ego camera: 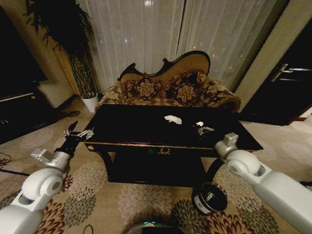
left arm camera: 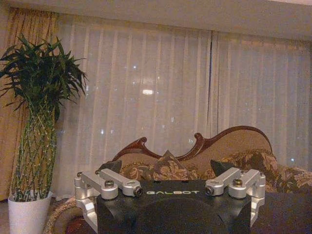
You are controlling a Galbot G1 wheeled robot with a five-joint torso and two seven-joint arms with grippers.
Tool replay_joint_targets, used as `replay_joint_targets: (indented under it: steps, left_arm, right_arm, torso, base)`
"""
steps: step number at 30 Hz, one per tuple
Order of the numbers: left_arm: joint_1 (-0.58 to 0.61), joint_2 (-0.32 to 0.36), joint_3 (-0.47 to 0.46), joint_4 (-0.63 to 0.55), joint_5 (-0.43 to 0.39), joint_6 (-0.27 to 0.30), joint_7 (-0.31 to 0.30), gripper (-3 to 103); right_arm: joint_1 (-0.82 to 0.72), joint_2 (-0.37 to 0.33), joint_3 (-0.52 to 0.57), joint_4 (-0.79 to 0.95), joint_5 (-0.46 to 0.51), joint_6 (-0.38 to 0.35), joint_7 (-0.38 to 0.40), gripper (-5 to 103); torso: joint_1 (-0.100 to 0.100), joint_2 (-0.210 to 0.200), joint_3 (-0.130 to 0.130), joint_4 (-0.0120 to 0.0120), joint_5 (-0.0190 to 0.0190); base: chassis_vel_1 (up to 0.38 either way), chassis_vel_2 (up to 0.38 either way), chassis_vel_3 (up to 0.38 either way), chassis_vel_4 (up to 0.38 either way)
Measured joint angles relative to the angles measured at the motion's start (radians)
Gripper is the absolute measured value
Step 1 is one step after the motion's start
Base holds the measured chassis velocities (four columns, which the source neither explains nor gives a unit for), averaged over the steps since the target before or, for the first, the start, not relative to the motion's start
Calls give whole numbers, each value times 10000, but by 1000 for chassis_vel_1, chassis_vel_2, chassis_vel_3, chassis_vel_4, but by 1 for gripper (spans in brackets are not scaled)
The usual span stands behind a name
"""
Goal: Move to the front of the table and place the trash on the table into the trash bin.
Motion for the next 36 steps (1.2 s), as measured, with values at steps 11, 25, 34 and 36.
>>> replay_joint_targets:
  steps: [11, 25, 34, 36]
  left_arm:
    - [0, -1, 0, 0, 0, 0, 2, 100]
    - [0, -1, 0, 0, 0, 0, 2, 100]
    - [0, -1, 1, 0, 0, -1, 4, 100]
    - [0, -1, 1, 0, 0, 0, 2, 100]
  right_arm:
    - [-4031, 2734, 3830, 572, -919, 1283, -429, 0]
    - [-5936, 4766, 4665, -1208, -1813, 3260, -1085, 0]
    - [-4727, 5789, 3407, -4517, -2861, 4336, -1420, 0]
    - [-4141, 5915, 3014, -5733, -3055, 4641, -1575, 0]
  torso:
    - [-1, 1, -2, -8, -4]
    - [-1, 1, -2, -3, -4]
    - [0, -1, -1, -4, 0]
    - [0, -1, -1, -3, -3]
  base:
    - [0, 0, 0, 0]
    - [0, 0, 0, 0]
    - [0, 0, 0, 0]
    - [0, 0, 0, 0]
